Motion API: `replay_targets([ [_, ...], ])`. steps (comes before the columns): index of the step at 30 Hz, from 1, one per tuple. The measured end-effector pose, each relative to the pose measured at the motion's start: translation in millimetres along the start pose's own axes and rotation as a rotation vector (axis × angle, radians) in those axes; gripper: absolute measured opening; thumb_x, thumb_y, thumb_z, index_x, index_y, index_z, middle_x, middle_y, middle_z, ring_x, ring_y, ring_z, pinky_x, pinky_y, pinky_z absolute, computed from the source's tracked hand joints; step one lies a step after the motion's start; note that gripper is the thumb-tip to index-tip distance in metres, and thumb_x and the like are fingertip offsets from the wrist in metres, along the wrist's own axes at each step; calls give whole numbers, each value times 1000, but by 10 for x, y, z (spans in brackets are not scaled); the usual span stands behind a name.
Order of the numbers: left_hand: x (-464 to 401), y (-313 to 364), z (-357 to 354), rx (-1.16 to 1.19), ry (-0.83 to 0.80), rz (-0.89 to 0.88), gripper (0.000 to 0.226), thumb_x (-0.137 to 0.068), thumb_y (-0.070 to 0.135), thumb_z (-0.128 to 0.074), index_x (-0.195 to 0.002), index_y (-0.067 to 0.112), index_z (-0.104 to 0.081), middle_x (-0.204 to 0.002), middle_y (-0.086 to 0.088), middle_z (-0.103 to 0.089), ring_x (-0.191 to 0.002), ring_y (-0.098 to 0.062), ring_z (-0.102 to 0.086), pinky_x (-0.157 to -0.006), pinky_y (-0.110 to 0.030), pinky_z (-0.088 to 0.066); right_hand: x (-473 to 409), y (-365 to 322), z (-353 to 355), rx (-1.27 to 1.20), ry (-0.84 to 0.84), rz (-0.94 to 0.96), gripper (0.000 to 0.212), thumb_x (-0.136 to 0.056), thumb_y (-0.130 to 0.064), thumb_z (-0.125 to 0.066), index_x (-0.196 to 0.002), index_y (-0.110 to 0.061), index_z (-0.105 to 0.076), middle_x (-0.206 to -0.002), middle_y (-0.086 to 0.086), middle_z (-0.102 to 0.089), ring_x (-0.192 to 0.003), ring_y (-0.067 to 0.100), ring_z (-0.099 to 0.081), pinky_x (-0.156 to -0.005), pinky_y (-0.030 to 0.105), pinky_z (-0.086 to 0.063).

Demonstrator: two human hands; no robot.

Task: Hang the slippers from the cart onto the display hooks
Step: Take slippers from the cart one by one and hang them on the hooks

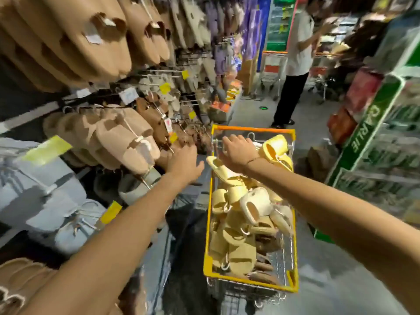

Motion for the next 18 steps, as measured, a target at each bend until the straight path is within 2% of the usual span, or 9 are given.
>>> replay_targets([
  [3, -67, 464, -645, -64, -166, -152, 39, -96, 48, -55, -114, 13, -53, -111, -11, -61, -111, -35, -58, -89, -49, -51, 281, 702, -287, -58, -90, -190, 40, -95, -45, -48, -117, -13, -54, -120, 18, -59, -110, 39, -56, -88, 45, -45],
  [5, -135, 693, -970, -74, -261, -180, 38, -96, 47, -55, -115, 13, -52, -114, -11, -61, -113, -36, -57, -95, -51, -48, 413, 1091, -530, -100, -138, -301, 46, -94, -49, -46, -125, -15, -53, -121, 16, -60, -108, 38, -57, -90, 44, -47],
  [8, -214, 934, -1448, -29, -371, -173, 42, -98, 48, -51, -120, 12, -49, -120, -12, -60, -113, -37, -57, -92, -49, -47, 572, 1505, -980, -97, -241, -371, 53, -95, -52, -44, -135, -18, -51, -126, 15, -59, -111, 36, -57, -94, 45, -48],
  [10, -212, 1059, -1760, 50, -448, -79, 55, -99, 48, -50, -137, 9, -43, -132, -14, -58, -122, -38, -54, -95, -46, -50, 632, 1685, -1285, -118, -340, -405, 47, -97, -48, -46, -129, -15, -53, -125, 15, -58, -111, 36, -58, -91, 44, -47],
  [12, -150, 1185, -2066, 236, -551, 112, 67, -100, 43, -53, -151, 6, -30, -143, -17, -51, -132, -39, -49, -103, -45, -48, 675, 1823, -1582, -155, -438, -446, 37, -97, -41, -51, -120, -13, -54, -124, 14, -58, -108, 34, -60, -85, 40, -49],
  [16, -55, 1329, -2541, 466, -564, 358, 71, -99, 33, -57, -158, 18, -21, -145, -14, -51, -132, -35, -51, -107, -44, -45, 796, 1978, -2018, -212, -702, -459, 18, -97, -29, -50, -103, -13, -57, -113, 8, -64, -102, 31, -62, -78, 36, -46],
  [18, -84, 1337, -2664, 490, -548, 452, 65, -100, 28, -54, -156, 15, -23, -142, -16, -53, -130, -37, -52, -106, -45, -45, 835, 2015, -2112, -257, -722, -448, 12, -97, -27, -49, -94, -16, -52, -105, 9, -63, -97, 30, -60, -77, 35, -44],
])
Point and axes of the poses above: each hand's wrist, its own x-axis away from the middle knuckle, its own z-axis out of the back of the hand, y = z × x, the point moved 1 cm from there along -x, towards the middle knuckle
